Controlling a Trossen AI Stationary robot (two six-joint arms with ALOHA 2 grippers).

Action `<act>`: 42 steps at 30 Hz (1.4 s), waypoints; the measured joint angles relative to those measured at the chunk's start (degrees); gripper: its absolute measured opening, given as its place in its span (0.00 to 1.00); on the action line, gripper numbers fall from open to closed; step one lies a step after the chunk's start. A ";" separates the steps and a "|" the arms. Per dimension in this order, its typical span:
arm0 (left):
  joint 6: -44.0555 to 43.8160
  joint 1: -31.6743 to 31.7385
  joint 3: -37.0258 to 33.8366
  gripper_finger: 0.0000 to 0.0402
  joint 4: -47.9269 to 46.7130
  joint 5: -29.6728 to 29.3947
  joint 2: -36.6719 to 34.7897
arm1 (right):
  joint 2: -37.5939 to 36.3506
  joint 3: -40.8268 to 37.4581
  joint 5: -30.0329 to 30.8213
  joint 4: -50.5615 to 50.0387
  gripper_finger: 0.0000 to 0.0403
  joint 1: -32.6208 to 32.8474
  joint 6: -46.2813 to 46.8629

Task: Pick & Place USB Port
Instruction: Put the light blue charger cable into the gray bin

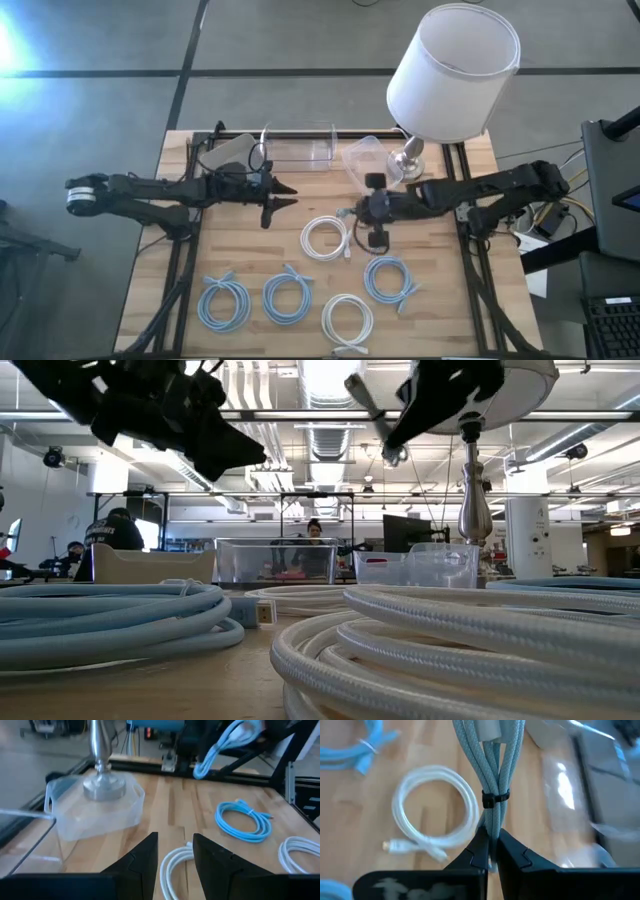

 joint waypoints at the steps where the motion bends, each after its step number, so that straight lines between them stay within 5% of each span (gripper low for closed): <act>1: 0.50 -0.06 -1.14 0.31 2.39 0.02 0.00 | -0.10 -1.96 -2.34 3.83 0.03 -1.10 -1.23; 5: 1.12 -0.11 -5.36 0.31 11.63 0.23 0.02 | 0.08 -8.94 -9.75 22.37 0.03 -4.95 -4.21; 12: 1.44 -0.26 -7.37 0.31 18.15 0.24 0.65 | 6.17 -13.83 -10.93 46.79 0.03 -8.33 -1.21; 30: 6.16 -0.41 1.84 0.32 17.87 1.00 12.79 | 17.34 -4.17 -7.20 39.99 0.03 -8.57 5.84; 42: 6.13 -0.78 1.50 0.51 17.71 0.51 12.39 | 16.81 -4.76 -6.49 41.59 0.03 -8.48 5.80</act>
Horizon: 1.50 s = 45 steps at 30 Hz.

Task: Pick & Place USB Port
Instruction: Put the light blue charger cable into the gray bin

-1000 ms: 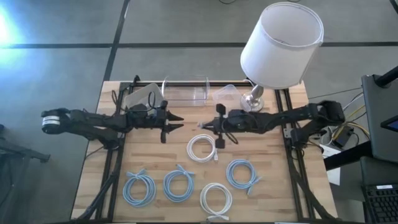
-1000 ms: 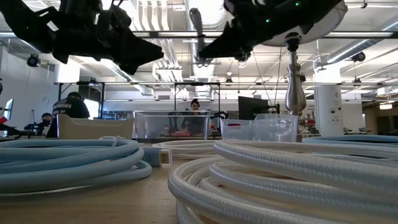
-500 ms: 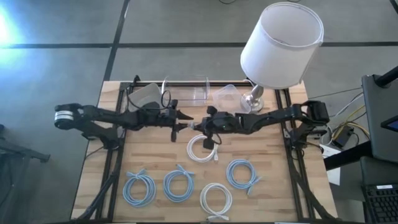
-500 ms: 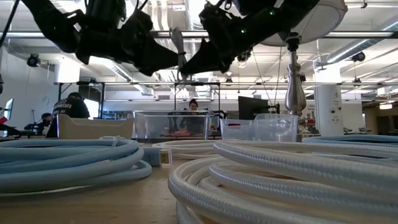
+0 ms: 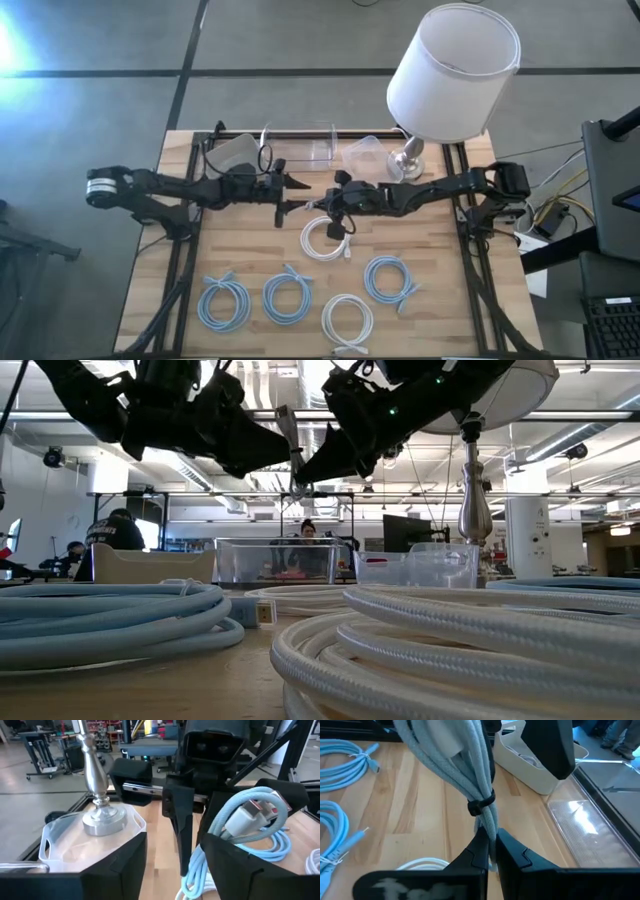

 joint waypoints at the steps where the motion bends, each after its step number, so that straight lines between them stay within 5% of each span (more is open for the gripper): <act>1: 0.24 0.00 -0.07 0.51 -0.49 -0.49 -0.05 | -0.10 -0.07 0.04 -0.02 0.03 0.04 0.04; 24: 2.42 -1.72 2.72 0.50 0.62 2.04 0.00 | -1.79 -0.70 0.35 0.26 0.03 -0.19 0.22; 37: 2.43 -1.88 2.58 0.08 0.55 1.58 0.00 | -1.77 -0.73 0.20 0.99 0.19 -0.13 -2.10; 45: 1.66 -1.88 2.50 0.08 -4.13 -0.99 0.00 | -1.77 -0.56 0.33 -2.21 0.30 0.02 -1.94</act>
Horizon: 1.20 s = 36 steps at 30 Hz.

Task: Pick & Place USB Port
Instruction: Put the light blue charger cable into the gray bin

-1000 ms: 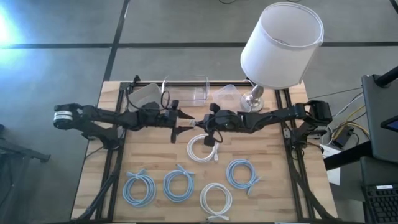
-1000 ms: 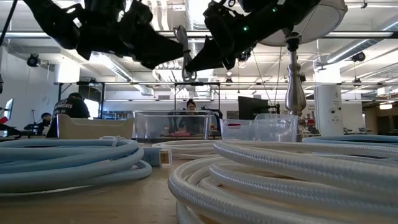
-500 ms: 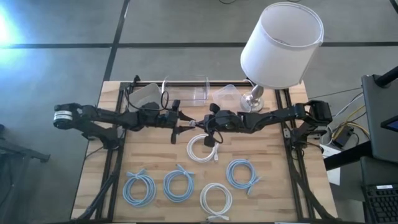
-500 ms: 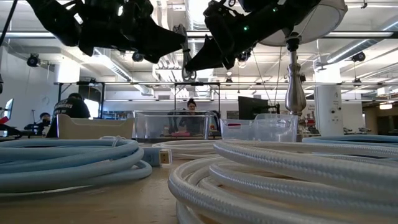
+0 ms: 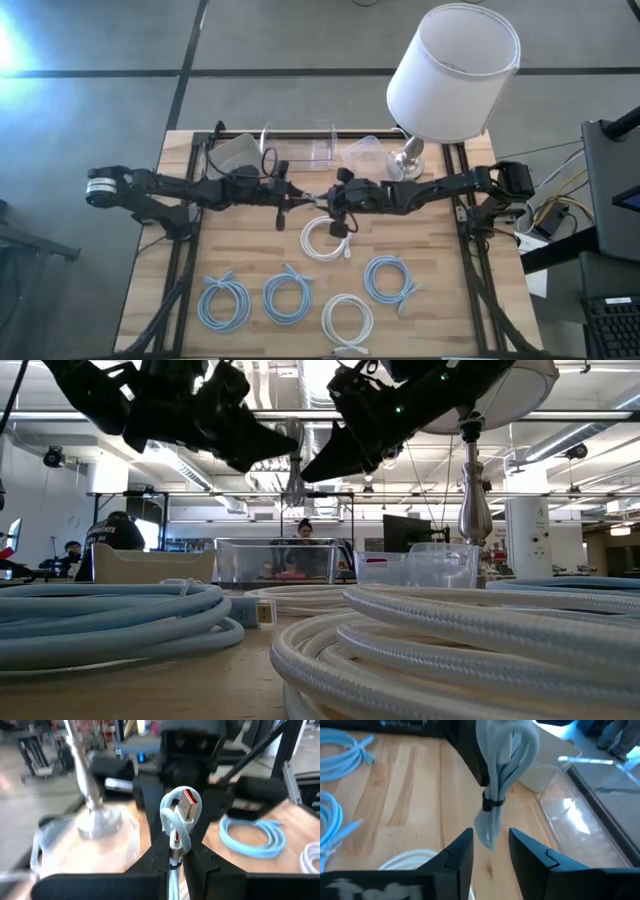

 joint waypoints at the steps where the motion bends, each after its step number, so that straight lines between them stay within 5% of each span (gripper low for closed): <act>1: -0.57 0.00 -0.01 0.09 -1.44 -0.30 0.00 | -0.07 0.19 0.00 -1.02 0.31 0.00 0.09; 9: -2.23 -0.07 0.24 0.09 -11.91 -10.55 -0.95 | -1.06 1.13 -0.04 -11.74 0.38 0.00 4.45; 18: -7.52 0.00 10.74 0.13 -47.61 -30.29 -8.98 | -6.69 1.17 -0.07 -23.92 0.39 -0.02 11.60; 24: -12.16 0.35 17.13 0.10 -62.71 -41.63 -12.41 | -12.19 -0.20 1.93 -27.69 0.37 -0.04 11.42; 36: -23.94 8.38 16.40 0.11 -78.43 -40.62 -12.55 | -20.24 -8.91 3.03 -27.18 0.37 -0.07 15.74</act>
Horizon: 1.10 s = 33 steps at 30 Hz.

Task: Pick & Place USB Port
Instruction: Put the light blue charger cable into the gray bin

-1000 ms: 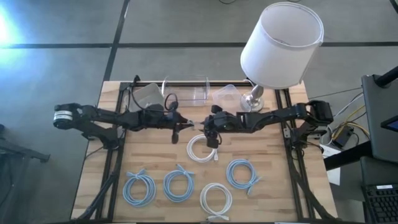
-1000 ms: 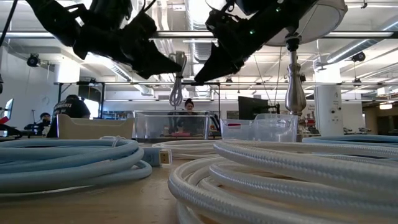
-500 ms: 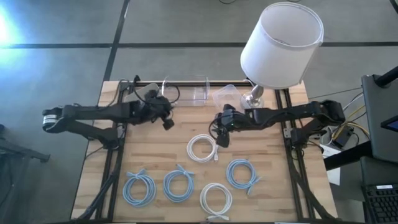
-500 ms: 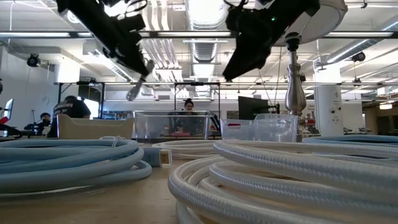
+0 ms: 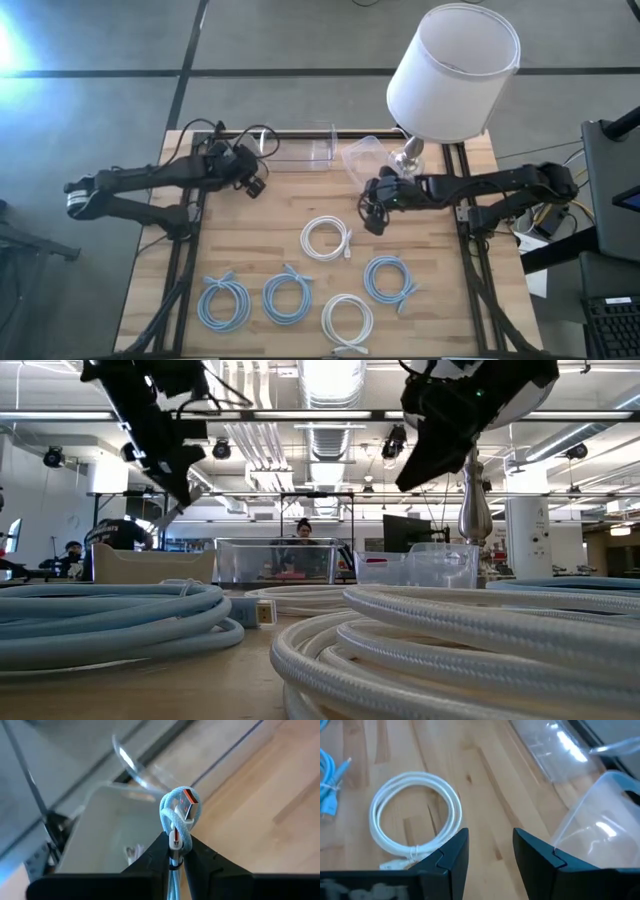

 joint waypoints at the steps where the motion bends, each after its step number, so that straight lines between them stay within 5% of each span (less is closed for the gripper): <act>1: -0.02 1.12 -0.35 0.11 -0.16 1.54 0.25 | -0.13 -0.67 -0.02 0.10 0.37 0.00 0.19; 11: 1.71 10.56 -2.13 0.12 0.03 9.92 3.16 | -0.42 -5.09 -0.17 2.98 0.37 0.00 1.87; 33: 12.21 21.90 -1.12 0.12 6.29 5.90 17.94 | -1.13 -5.10 -0.17 3.14 0.37 0.00 1.70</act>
